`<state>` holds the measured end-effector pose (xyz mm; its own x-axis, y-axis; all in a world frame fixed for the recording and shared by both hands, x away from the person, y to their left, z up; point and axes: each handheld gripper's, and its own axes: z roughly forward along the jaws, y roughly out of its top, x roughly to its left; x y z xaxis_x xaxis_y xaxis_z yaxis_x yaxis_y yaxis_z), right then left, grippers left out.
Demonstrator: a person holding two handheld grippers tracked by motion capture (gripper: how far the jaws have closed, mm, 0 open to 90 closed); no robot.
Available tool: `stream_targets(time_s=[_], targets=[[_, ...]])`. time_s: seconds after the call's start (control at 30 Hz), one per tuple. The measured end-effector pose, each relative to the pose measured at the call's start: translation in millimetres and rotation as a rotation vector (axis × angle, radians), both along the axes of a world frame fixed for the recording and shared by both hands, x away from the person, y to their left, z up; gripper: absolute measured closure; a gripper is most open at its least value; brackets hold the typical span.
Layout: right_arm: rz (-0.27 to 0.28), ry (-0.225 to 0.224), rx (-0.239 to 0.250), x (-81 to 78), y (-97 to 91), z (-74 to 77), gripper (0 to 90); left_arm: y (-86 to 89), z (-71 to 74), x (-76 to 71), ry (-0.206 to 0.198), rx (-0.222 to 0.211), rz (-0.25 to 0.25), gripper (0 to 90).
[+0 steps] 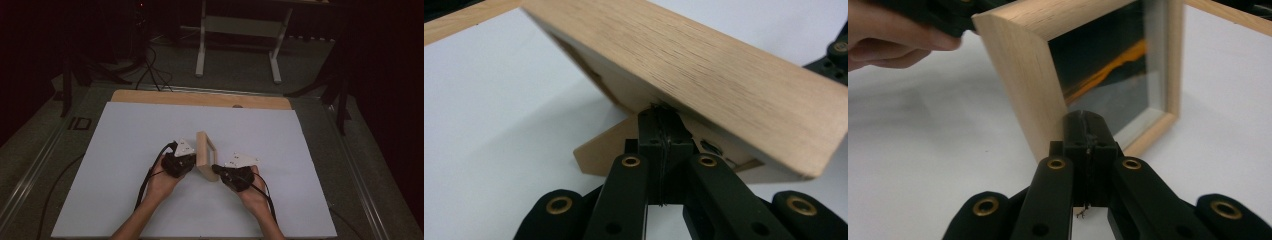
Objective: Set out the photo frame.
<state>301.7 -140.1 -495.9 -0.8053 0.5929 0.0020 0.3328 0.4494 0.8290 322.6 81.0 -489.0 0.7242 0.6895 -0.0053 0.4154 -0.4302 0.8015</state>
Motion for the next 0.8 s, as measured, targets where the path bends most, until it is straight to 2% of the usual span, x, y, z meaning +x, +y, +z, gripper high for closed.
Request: stream_targets(time_s=[0.37,0.57,0.8], targets=[[0.030,-0.004,-0.001,-2.5,8.7,-0.3,89.6,6.6,0.8,2.8,-0.006,-0.018,0.006,89.2],[0.016,-0.010,-0.012,-2.2,7.3,-0.3,82.1,9.2,1.3,1.9,-0.006,-0.045,0.034,83.2],[-0.003,-0.018,-0.020,-1.6,1.0,0.0,76.8,16.0,3.2,-3.2,-0.003,-0.046,0.052,79.7]])
